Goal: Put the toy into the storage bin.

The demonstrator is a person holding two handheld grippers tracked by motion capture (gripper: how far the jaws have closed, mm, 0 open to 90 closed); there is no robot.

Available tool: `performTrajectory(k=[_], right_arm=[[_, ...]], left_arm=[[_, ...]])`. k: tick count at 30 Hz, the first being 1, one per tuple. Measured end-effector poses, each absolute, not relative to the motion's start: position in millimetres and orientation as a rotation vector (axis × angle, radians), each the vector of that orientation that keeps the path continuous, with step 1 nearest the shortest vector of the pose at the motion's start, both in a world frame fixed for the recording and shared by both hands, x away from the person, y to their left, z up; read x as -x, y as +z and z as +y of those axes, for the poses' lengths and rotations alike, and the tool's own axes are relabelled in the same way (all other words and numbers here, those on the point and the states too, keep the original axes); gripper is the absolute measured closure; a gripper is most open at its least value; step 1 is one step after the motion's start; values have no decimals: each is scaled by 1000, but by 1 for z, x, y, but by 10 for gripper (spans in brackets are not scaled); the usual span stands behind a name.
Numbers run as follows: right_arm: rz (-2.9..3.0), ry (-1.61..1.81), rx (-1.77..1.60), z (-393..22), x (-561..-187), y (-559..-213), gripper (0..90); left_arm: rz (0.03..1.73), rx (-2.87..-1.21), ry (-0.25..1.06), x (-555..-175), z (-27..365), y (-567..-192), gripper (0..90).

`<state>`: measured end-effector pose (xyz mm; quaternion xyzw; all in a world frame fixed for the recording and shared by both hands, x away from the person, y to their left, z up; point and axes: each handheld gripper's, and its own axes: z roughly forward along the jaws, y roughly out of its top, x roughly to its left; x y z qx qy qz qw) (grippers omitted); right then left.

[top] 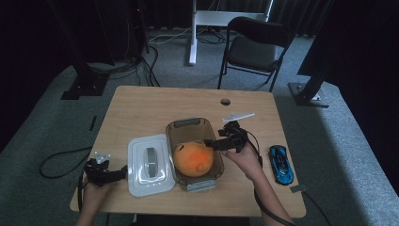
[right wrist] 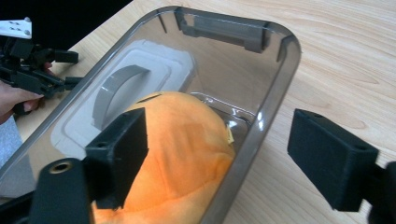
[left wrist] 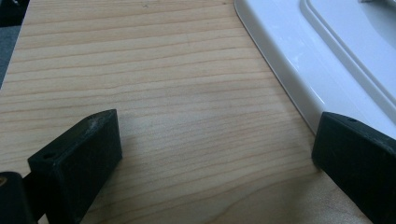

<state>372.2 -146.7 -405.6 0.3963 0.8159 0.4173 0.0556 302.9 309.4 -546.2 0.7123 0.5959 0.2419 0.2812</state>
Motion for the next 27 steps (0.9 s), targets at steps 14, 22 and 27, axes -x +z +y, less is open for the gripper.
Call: performTrajectory(k=[14, 22, 27], right_arm=[[2436, 1260, -1232, -167, -370, -408, 138], [2420, 1255, -1265, -178, -369, -413, 142], [2393, 1256, -1286, -188, -368, -415, 149]], left_arm=[[1598, -1907, 647, -303, 309, -546, 19], [1597, -1908, 648, -303, 309, -546, 19], [1596, -1911, 648, -303, 310, -546, 19]])
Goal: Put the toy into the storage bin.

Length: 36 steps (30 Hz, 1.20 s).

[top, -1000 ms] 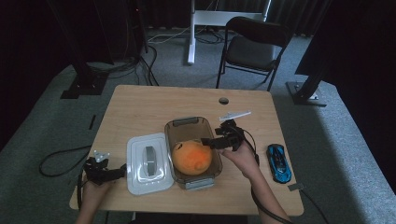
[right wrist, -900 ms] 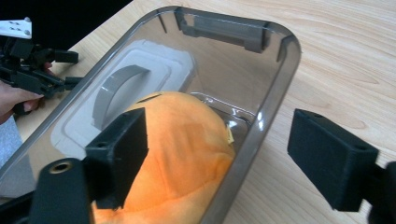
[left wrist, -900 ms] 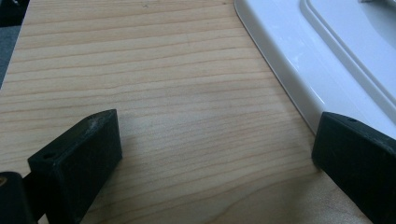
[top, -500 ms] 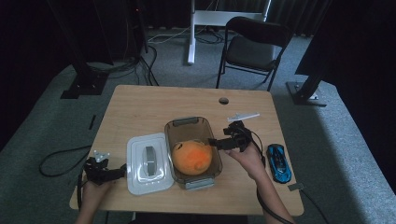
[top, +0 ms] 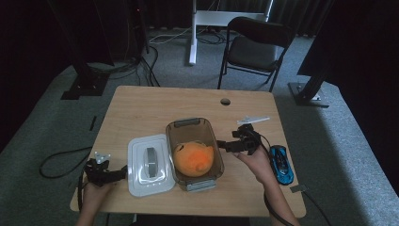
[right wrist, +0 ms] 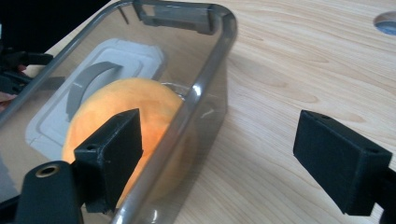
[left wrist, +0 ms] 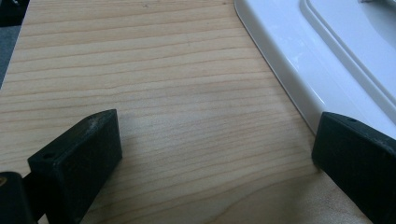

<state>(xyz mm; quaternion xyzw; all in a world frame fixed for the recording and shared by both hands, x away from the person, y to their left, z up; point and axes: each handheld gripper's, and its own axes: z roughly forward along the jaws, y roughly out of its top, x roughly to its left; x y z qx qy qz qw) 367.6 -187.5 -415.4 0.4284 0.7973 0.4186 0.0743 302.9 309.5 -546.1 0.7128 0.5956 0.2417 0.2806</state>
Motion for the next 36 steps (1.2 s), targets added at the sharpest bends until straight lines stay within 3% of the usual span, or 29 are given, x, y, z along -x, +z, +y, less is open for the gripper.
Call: performTrajectory(k=[36], right_arm=[[2254, 1174, -1466, -261, -350, -451, 150]], left_arm=[[1598, -1909, 646, -303, 309, -546, 19]])
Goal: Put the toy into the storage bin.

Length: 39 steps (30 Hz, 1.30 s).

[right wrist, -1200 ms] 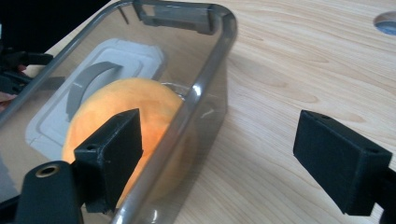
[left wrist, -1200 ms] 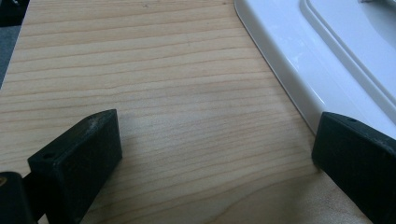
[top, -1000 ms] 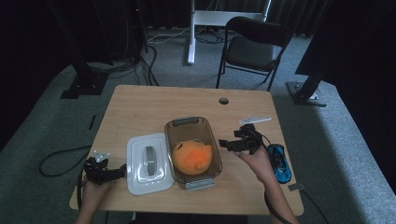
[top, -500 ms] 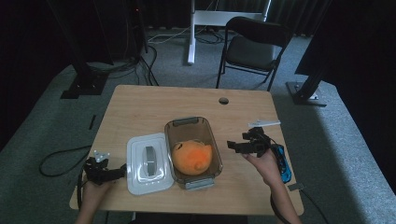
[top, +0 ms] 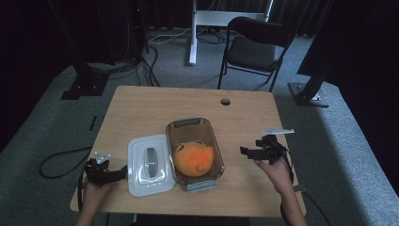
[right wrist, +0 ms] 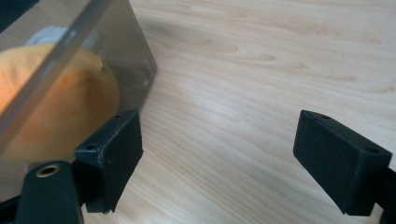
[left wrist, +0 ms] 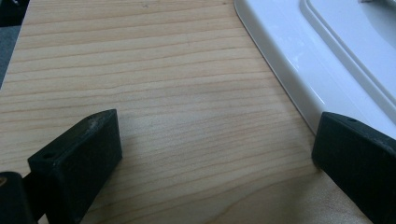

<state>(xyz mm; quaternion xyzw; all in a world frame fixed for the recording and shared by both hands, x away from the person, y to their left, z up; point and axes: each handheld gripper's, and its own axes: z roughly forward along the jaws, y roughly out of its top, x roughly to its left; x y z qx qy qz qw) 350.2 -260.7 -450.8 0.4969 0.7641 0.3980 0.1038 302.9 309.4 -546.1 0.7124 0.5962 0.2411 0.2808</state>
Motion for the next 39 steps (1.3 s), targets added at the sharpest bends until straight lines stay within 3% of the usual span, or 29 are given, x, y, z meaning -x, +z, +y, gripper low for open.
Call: performTrajectory(k=[39], right_arm=[[2014, 1030, -1749, -360, -329, -490, 149]], left_arm=[[1596, -1911, 645, -303, 310, -546, 19]])
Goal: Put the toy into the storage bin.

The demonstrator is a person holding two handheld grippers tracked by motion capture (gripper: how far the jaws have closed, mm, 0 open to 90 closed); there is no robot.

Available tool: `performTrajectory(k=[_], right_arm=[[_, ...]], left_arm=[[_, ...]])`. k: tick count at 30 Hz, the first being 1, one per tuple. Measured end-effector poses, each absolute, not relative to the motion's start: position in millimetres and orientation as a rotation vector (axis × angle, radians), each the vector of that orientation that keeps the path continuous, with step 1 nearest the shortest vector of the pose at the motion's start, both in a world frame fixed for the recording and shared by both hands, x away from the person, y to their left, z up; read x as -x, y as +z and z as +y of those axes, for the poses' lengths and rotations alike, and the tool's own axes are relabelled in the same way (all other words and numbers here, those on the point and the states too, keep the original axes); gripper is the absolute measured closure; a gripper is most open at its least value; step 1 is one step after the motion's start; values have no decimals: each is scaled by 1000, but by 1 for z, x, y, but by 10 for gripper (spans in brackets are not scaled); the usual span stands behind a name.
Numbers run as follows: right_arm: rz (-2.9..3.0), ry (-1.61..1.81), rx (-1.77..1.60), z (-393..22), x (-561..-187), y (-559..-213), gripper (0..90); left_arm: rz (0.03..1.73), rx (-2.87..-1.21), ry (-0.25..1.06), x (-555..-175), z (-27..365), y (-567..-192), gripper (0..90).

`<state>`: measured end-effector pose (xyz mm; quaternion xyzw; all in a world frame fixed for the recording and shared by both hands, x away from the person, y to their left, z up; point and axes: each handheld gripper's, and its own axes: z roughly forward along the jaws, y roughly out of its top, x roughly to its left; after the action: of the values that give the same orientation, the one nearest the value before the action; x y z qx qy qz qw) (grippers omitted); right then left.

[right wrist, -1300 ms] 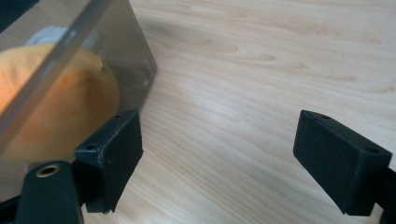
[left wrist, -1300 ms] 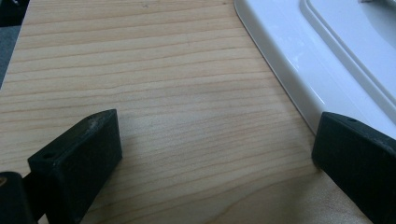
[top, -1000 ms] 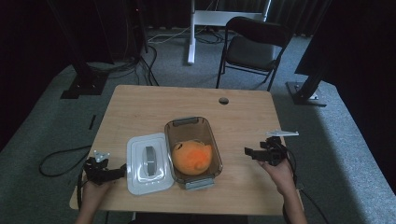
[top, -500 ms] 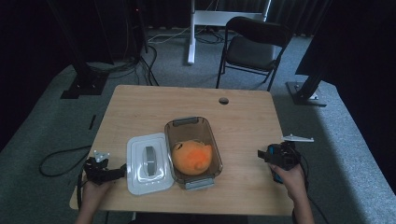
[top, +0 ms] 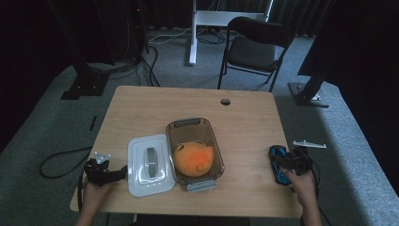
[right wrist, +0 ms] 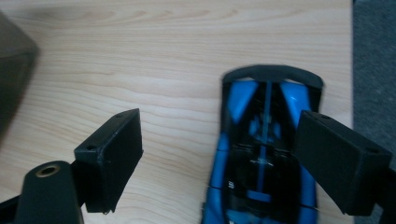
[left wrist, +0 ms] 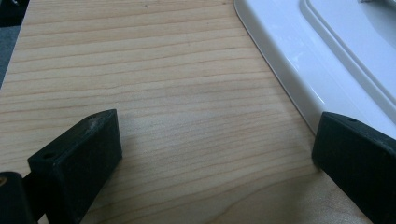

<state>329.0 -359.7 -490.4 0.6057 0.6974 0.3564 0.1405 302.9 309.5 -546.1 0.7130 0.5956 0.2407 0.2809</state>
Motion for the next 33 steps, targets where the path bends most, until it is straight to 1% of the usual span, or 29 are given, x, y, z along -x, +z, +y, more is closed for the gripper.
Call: performTrajectory(k=[14, 21, 24, 27, 30, 33], right_arm=[[1983, 940, -1858, -374, -330, -516, 148], [2014, 872, -1871, -368, -332, -531, 143], [2014, 852, -1862, -366, -333, -531, 144], [2027, 791, -1823, -360, -333, -531, 156], [2027, 743, -1791, -356, -332, -531, 216], [2029, 725, -1782, -355, -331, -531, 222]], left_arm=[[1597, -1910, 646, -303, 309, -546, 19], [1597, -1910, 646, -303, 310, -546, 19], [1597, -1911, 646, -303, 310, -546, 19], [1596, -1911, 645, -303, 310, -546, 19], [1597, -1911, 645, -303, 310, -546, 19], [1597, -1910, 646, -303, 309, -546, 19]])
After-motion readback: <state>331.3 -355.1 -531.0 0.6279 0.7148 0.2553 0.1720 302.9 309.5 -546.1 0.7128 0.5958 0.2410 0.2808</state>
